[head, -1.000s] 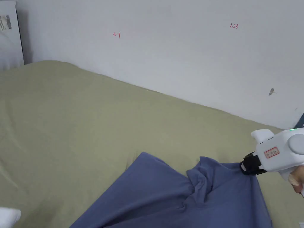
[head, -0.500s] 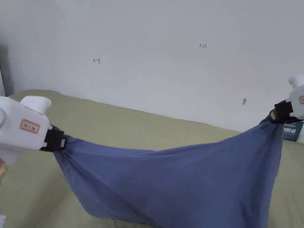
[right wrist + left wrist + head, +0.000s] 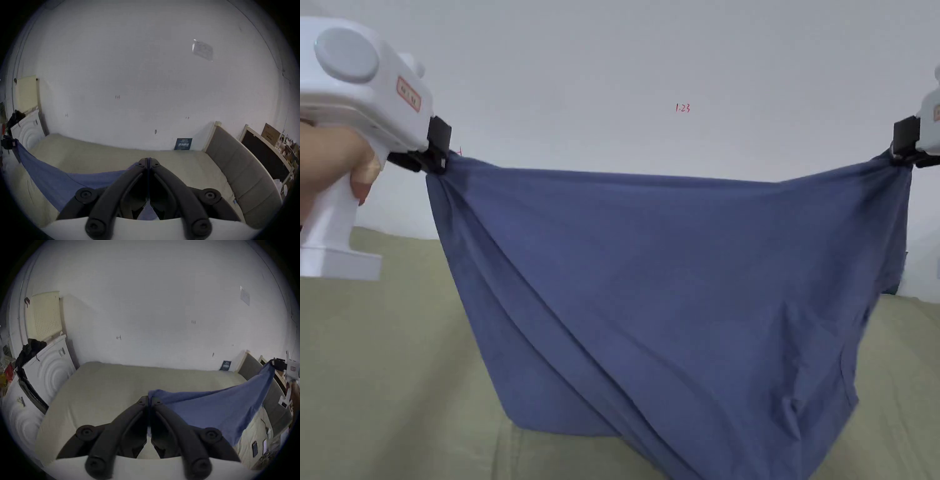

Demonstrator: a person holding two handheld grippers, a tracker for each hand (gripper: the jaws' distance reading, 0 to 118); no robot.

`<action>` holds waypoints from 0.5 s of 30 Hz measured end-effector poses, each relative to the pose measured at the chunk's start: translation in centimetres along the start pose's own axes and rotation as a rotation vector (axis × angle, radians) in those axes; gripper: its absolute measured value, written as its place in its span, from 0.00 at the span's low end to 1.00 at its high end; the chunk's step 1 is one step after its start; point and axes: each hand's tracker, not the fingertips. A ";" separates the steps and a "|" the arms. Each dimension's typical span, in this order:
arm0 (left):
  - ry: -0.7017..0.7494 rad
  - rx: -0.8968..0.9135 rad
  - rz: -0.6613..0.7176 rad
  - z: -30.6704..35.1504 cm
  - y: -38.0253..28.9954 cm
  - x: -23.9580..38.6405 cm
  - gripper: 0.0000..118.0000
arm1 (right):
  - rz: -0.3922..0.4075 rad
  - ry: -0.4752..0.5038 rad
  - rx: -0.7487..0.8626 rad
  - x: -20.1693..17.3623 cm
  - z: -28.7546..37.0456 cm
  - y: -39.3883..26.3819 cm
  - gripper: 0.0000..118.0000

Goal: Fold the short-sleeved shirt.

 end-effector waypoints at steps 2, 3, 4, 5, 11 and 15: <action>0.020 0.045 -0.011 -0.2 1.5 0.4 0.02 | -0.019 0.010 0.021 0.0 -0.1 1.0 0.01; 0.029 0.081 -0.001 -0.2 1.8 0.4 0.02 | -0.013 0.000 0.034 -0.2 0.0 1.5 0.01; 0.013 0.085 0.009 -0.4 2.4 0.3 0.02 | -0.006 -0.001 0.085 -0.4 0.1 1.8 0.01; 0.018 0.132 0.059 -0.4 2.7 0.3 0.02 | 0.001 -0.006 0.091 -0.6 0.1 2.1 0.01; 0.051 0.161 0.078 1.7 3.1 1.6 0.02 | -0.019 -0.027 0.154 -1.2 0.6 3.2 0.01; 0.067 0.169 -0.003 1.8 3.2 0.6 0.02 | -0.024 -0.033 0.163 -1.2 1.3 3.1 0.01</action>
